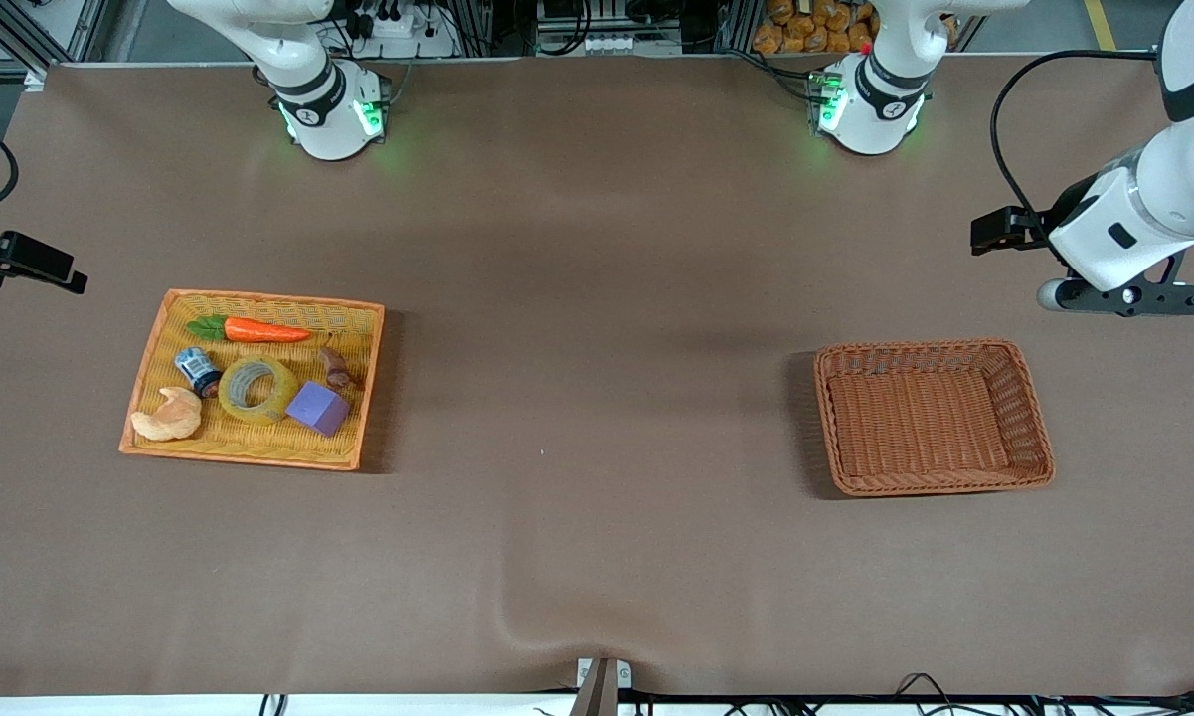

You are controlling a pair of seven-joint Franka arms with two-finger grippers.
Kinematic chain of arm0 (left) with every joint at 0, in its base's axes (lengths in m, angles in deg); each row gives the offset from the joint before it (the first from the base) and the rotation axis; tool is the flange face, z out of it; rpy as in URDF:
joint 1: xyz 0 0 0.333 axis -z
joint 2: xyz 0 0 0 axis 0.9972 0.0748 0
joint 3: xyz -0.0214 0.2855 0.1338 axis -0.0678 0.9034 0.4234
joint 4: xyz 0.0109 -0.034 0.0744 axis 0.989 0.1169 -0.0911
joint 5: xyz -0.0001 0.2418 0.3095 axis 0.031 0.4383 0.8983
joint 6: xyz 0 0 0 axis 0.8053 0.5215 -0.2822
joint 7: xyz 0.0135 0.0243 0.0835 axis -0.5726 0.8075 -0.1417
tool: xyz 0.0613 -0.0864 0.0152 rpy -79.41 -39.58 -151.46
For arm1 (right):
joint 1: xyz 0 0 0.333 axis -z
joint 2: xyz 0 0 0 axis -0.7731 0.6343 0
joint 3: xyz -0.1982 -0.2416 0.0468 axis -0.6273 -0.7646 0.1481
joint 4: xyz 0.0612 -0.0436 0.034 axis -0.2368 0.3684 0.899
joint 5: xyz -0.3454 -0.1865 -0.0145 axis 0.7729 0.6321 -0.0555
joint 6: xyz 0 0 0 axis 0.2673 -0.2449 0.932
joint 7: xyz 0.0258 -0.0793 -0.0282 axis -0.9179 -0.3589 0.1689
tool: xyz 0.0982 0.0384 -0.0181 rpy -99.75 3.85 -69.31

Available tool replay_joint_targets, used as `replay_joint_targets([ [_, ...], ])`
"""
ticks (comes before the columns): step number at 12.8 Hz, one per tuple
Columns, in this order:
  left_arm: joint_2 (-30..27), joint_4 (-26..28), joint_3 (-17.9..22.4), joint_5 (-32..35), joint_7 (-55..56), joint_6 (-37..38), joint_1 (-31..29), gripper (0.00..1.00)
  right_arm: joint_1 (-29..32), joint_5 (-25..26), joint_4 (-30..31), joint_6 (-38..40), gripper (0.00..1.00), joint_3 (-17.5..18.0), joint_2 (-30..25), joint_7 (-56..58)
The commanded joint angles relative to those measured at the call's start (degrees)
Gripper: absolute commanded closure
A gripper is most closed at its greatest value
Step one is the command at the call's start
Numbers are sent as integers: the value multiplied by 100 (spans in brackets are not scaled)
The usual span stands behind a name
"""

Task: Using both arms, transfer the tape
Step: 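Move the right gripper over the tape roll in the yellow tray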

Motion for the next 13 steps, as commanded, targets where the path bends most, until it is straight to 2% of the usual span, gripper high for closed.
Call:
replay_joint_targets([
  [1,593,-157,-8,10,25,30,46,0,-35,-99,143,-109,0,-5,52,-108],
  [4,727,-166,1,10,33,21,47,0,-175,-99,897,-836,0,-5,87,41],
  [6,806,-166,1,28,16,21,64,0,-368,-82,1696,-1740,0,-5,87,121],
  [10,842,-228,1,28,-2,21,64,0,-203,-20,2883,-3332,0,-14,368,1358],
  [12,841,-228,1,19,-2,21,64,0,-237,-20,3358,-3615,0,-5,438,1457],
  [13,841,-228,1,19,-2,21,64,0,-377,-29,3630,-4052,0,4,517,1526],
])
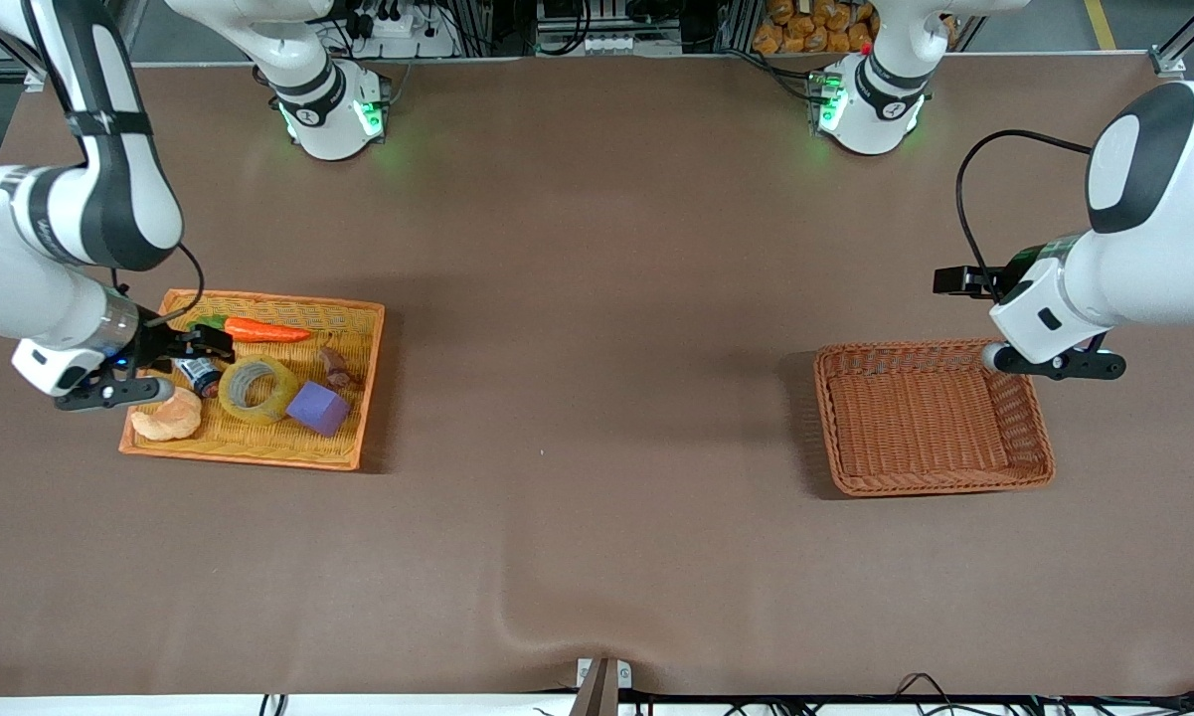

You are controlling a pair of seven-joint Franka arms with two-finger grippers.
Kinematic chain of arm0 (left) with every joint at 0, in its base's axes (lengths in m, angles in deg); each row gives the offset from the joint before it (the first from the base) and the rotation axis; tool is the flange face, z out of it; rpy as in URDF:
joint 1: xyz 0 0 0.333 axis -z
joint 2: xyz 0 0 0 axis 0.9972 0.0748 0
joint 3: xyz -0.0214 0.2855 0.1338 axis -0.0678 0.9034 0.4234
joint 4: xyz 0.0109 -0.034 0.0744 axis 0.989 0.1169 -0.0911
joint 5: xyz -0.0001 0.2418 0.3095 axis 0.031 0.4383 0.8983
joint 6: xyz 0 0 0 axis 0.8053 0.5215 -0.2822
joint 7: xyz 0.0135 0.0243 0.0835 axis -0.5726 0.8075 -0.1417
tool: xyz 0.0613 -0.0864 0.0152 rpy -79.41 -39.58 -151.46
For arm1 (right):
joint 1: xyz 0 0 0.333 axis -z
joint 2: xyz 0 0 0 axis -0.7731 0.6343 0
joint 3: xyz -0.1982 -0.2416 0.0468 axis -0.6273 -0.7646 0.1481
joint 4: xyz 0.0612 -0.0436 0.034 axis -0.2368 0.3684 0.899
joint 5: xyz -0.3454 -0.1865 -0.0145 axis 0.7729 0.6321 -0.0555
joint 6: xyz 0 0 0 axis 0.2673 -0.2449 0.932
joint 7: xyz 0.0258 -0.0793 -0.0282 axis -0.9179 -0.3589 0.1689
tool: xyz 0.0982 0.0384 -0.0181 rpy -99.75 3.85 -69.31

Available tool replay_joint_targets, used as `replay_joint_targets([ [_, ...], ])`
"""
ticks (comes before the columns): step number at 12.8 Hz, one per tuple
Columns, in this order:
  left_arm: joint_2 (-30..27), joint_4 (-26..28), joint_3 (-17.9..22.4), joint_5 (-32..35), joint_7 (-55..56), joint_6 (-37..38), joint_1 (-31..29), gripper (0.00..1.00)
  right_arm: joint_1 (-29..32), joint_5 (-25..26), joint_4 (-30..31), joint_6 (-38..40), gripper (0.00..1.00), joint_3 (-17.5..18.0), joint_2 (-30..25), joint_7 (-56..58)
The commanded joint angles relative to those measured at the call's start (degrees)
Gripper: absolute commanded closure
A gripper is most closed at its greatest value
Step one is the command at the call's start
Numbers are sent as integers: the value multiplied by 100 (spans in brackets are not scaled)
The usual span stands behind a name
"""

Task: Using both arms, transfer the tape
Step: 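Lower the right gripper and grasp the tape roll's rim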

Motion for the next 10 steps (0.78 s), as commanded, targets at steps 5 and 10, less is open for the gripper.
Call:
replay_joint_targets([
  [5,32,-115,5,1,16,81,14,0,61,-2,1032,-2406,0,42,875,1263],
  [10,32,-115,5,1,16,81,14,0,61,-63,1050,-2408,19,51,1007,1256],
])
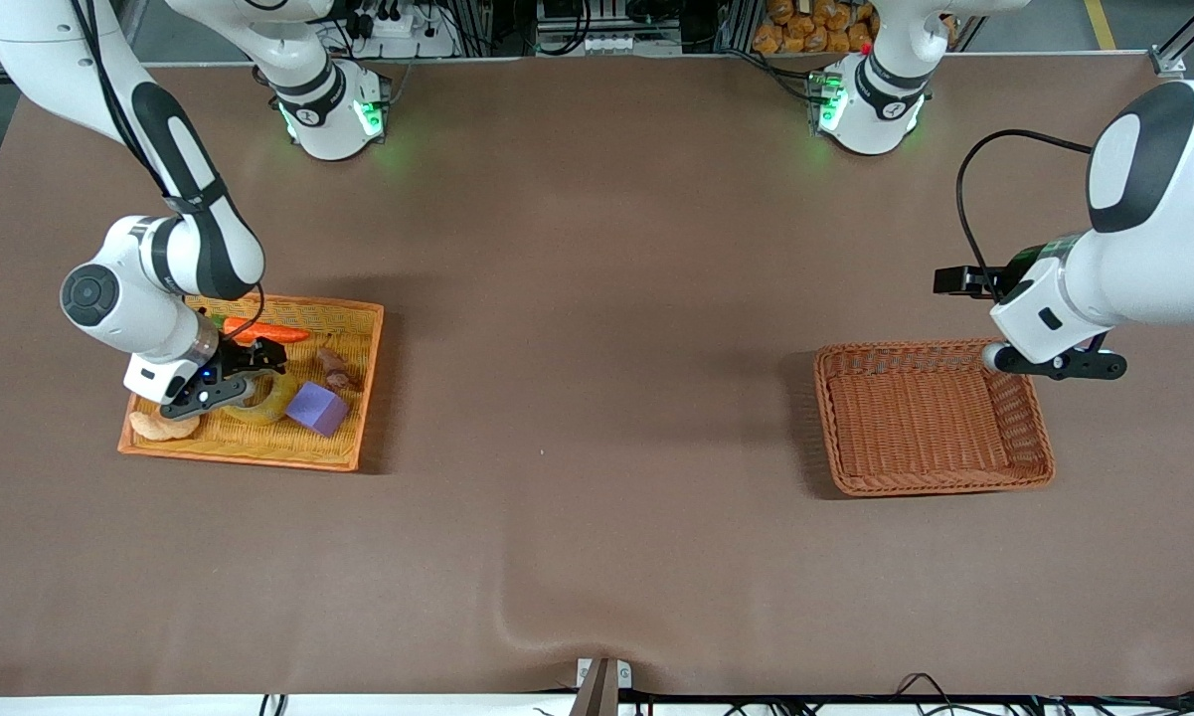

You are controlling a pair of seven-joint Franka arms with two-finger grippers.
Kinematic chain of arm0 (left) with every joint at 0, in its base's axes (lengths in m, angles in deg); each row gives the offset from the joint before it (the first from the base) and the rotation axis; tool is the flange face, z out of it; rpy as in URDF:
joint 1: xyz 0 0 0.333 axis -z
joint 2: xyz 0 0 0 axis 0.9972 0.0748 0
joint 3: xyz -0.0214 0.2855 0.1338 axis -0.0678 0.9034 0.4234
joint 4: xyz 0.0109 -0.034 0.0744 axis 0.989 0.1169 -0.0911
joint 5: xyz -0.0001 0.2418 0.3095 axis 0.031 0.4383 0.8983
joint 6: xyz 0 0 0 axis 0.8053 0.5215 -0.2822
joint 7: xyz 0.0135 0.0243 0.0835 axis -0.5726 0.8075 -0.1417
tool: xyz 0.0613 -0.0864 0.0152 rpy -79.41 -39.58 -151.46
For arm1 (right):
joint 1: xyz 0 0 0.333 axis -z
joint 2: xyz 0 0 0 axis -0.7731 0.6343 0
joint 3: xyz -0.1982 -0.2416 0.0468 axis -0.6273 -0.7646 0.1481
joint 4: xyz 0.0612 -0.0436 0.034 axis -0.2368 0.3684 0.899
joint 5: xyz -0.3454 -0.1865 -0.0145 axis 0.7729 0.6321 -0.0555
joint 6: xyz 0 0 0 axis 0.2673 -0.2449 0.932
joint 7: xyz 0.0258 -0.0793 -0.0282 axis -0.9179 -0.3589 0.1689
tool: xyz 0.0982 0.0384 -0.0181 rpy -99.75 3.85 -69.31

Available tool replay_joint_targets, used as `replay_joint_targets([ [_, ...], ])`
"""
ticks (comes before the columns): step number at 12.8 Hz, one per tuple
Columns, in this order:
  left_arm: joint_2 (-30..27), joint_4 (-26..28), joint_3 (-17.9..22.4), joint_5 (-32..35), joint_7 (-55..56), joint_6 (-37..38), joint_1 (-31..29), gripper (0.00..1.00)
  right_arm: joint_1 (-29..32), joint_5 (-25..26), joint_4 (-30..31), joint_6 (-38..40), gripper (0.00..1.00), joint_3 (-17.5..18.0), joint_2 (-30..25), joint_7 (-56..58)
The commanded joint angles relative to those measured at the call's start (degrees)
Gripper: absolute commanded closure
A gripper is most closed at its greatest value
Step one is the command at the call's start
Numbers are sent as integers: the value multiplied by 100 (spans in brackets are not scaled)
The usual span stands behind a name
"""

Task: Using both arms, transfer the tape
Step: 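Lower the right gripper and grasp the tape roll's rim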

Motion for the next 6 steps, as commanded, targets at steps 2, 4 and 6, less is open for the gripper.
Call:
replay_joint_targets([
  [2,32,-104,4,1,16,81,3,0,22,-53,5,10,20,18,82,35],
  [4,32,-104,13,-8,16,81,3,0,22,-62,5,45,19,27,82,17],
  [6,32,-104,4,-8,16,81,3,0,-57,-71,-3,142,19,27,73,-158],
])
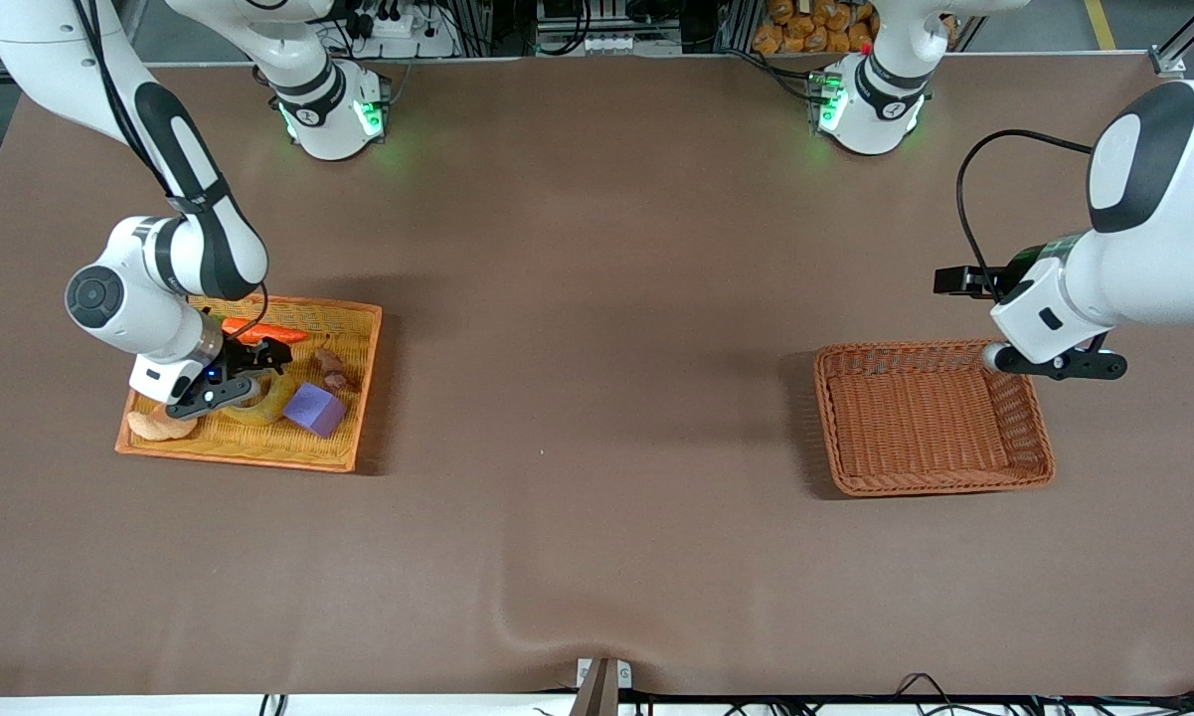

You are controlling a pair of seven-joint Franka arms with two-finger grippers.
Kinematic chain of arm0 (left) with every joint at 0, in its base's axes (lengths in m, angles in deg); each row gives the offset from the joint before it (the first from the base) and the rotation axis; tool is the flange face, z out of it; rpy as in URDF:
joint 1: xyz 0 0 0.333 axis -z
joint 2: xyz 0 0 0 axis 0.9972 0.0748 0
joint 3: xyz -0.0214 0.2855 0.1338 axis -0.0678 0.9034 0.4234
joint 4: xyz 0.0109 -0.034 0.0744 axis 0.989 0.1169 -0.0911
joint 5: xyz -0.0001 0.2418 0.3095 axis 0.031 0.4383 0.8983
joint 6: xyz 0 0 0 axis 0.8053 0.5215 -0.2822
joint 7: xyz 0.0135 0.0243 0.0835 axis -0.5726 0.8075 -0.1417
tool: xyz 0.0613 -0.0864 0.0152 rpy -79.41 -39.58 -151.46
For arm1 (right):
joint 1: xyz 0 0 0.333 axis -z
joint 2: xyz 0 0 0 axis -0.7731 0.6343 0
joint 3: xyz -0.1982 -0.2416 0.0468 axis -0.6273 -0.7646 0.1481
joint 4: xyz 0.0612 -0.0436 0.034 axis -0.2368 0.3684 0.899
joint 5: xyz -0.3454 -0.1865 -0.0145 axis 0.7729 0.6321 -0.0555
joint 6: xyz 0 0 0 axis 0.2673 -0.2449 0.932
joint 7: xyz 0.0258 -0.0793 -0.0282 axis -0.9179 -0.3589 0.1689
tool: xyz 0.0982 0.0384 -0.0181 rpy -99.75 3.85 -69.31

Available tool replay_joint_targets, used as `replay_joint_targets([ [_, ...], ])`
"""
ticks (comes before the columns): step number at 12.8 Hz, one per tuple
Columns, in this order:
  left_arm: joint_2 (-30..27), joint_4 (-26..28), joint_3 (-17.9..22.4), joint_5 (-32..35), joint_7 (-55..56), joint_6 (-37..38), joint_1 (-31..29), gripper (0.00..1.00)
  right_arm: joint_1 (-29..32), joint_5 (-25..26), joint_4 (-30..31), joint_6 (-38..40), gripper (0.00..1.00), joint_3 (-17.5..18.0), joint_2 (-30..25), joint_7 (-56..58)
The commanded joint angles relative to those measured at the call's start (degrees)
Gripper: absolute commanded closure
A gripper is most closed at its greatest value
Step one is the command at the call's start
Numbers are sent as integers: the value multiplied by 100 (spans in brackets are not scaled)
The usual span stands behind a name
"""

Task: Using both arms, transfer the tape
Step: 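Lower the right gripper and grasp the tape roll's rim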

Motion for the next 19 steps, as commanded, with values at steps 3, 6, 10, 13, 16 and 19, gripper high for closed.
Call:
replay_joint_targets([
  [3,32,-104,1,-8,16,80,4,0,-59,-91,-214,424,15,5,48,-144],
  [6,32,-104,10,-8,16,80,4,0,-68,-531,-471,1015,6,-4,57,-135],
  [10,32,-104,1,-8,16,80,4,0,-68,-531,-409,831,7,-4,118,-91],
  [13,32,-104,1,-8,16,80,4,0,-77,-531,-138,289,13,-4,188,-82],
  [16,32,-104,1,-8,16,80,4,0,-208,-531,-110,250,76,-13,171,-65],
  [19,32,-104,1,-8,16,80,4,0,-366,-496,-206,583,100,-13,57,-82],
])
